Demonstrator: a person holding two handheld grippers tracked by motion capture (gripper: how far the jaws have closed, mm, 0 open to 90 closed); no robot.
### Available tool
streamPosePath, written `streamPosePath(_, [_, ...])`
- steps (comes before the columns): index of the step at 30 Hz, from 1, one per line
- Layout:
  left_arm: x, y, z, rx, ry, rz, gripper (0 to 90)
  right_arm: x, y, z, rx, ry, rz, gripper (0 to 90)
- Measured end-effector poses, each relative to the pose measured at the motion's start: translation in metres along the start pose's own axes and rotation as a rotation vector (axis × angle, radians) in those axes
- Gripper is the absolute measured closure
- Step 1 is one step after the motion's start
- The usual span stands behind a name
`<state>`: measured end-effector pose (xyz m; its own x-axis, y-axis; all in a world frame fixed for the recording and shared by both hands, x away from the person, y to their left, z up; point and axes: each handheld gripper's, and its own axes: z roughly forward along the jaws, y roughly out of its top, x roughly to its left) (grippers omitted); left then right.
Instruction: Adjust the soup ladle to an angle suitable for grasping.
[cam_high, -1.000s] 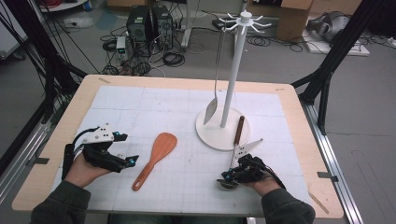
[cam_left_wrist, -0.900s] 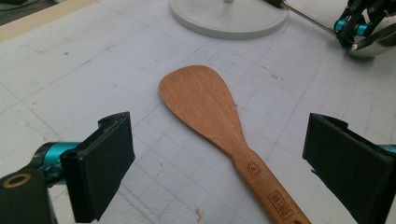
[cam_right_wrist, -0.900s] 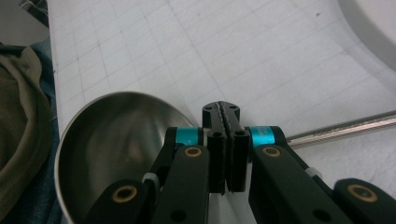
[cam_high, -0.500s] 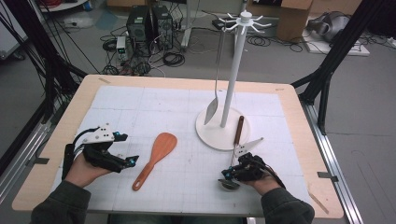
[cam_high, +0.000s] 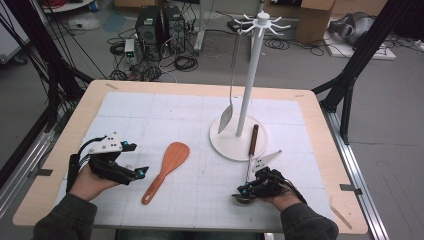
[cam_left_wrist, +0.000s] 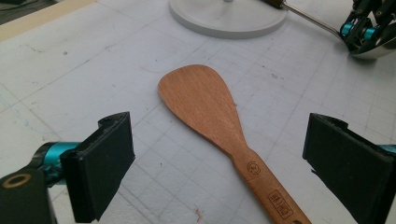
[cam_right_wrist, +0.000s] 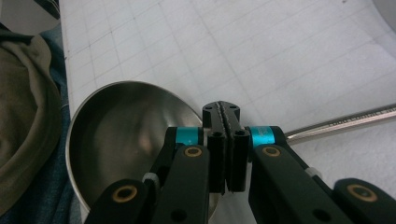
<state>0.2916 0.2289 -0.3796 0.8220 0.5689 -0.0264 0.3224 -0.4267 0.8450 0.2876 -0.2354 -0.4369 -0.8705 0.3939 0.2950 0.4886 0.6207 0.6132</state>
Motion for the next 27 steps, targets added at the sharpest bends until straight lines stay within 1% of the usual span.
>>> streamPosePath(6, [0.0,0.0,0.0,0.0,0.001,0.0,9.3,0.002,-0.002,-0.001,0.009,0.019,0.008,89.7])
streamPosePath(8, [0.0,0.0,0.0,-0.003,0.001,0.0,9.3,0.002,-0.001,-0.002,0.004,0.009,0.003,89.7])
streamPosePath(10, [0.0,0.0,0.0,-0.003,0.003,0.001,9.3,0.001,0.0,-0.006,-0.021,-0.005,0.006,89.6])
streamPosePath(14, [0.0,0.0,0.0,0.0,0.001,0.001,9.3,-0.003,0.001,-0.016,-0.075,-0.058,0.035,89.4])
streamPosePath(15, [0.0,0.0,0.0,0.0,0.001,0.0,9.3,-0.005,0.001,-0.018,-0.088,-0.08,0.039,88.2])
streamPosePath(16, [0.0,0.0,0.0,0.0,0.0,0.0,9.3,-0.007,0.001,-0.02,-0.098,-0.097,0.053,86.4])
streamPosePath(20, [0.0,0.0,0.0,0.001,0.0,0.001,9.3,-0.014,0.002,-0.025,-0.134,-0.156,0.083,81.7])
streamPosePath(23, [0.0,0.0,0.0,0.002,0.0,0.001,9.3,-0.019,0.003,-0.026,-0.144,-0.205,0.108,75.5])
streamPosePath(27, [0.001,0.0,0.0,0.0,0.0,0.0,9.3,-0.025,0.004,-0.025,-0.153,-0.26,0.16,64.2])
